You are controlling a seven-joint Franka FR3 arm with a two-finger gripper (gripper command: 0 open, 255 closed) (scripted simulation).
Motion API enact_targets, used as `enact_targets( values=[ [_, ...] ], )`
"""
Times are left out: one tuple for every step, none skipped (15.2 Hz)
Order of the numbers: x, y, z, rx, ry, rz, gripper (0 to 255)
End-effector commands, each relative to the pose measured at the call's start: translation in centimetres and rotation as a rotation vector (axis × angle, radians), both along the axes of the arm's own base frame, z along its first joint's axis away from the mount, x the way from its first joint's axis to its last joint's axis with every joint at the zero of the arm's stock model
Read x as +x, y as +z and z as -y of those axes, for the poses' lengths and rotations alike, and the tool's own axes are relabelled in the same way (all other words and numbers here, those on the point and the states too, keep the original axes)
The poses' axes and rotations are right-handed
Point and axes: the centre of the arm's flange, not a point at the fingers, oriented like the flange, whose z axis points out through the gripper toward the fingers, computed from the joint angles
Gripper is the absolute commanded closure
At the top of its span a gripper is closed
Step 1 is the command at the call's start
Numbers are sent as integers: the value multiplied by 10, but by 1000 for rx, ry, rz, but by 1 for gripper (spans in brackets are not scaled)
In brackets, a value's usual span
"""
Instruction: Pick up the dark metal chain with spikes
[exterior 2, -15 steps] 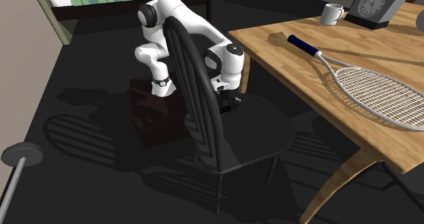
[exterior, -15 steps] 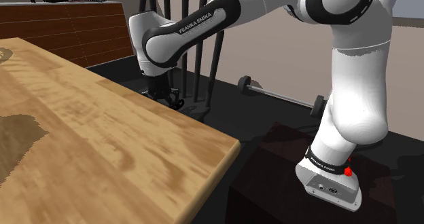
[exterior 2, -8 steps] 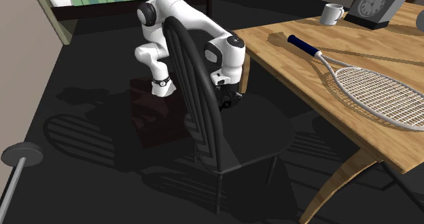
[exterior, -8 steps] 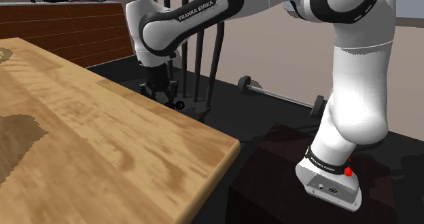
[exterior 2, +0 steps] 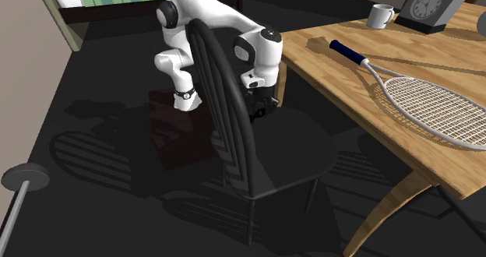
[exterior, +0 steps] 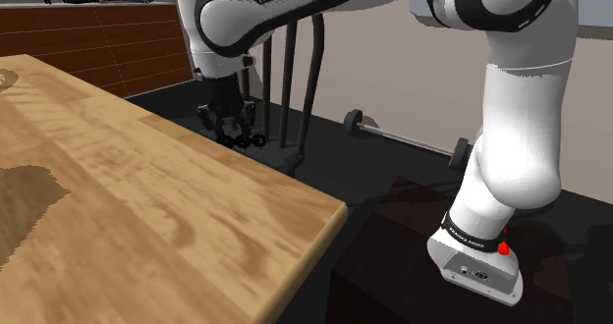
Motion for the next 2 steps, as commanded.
enact_targets(
  values=[
    [0,7,0,0,0,0,255],
    [0,7,0,0,0,0,255]
  ],
)
